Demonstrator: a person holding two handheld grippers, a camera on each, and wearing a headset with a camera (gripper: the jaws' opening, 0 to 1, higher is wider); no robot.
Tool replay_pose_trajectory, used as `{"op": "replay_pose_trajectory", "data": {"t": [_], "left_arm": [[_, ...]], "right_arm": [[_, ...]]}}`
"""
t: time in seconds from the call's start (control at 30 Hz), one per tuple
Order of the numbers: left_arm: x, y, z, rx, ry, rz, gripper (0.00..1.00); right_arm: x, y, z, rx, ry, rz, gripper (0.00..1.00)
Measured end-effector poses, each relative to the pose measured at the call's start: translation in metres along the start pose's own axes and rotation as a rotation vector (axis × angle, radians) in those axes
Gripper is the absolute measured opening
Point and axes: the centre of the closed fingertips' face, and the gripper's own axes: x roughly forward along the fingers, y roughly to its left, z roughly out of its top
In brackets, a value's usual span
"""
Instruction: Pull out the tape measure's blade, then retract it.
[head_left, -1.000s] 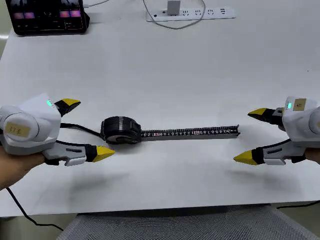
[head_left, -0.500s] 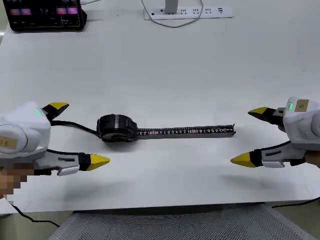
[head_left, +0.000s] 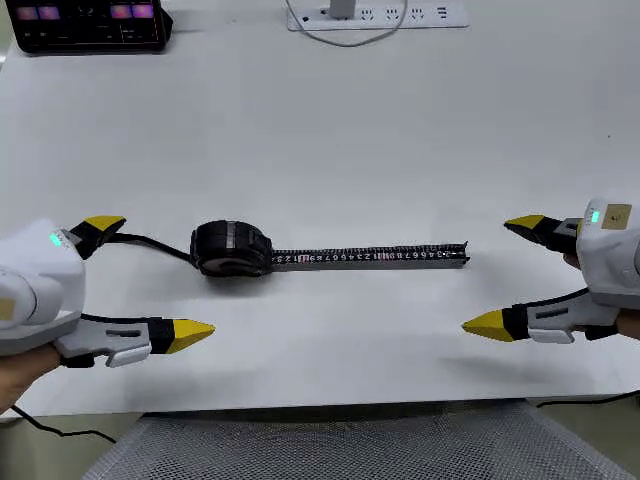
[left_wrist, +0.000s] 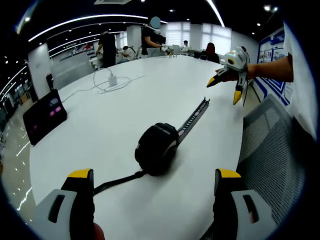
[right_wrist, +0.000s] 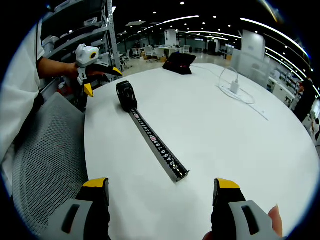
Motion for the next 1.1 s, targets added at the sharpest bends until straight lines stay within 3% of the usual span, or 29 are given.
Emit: {"op": "replay_pose_trajectory", "data": {"t": [0.4, 0.77, 1.1], "left_arm": [[-0.004, -0.007, -0.001, -0.027, -0.012, -0.026, 0.99], [-0.008, -0.011, -0.011, -0.054, -0.017, -0.023, 0.99], [-0.015, -0.013, -0.013, -0.111, -0.055, 0.003, 0.99]], "right_arm": [[-0.005, 0.009, -0.002, 0.028, -0.002, -0.019, 0.84], [-0.008, 0.015, 0.000, 0.064, -0.043, -0.037, 0.83], [-0.010, 0.019, -0.001, 0.128, -0.079, -0.060, 0.83]]}}
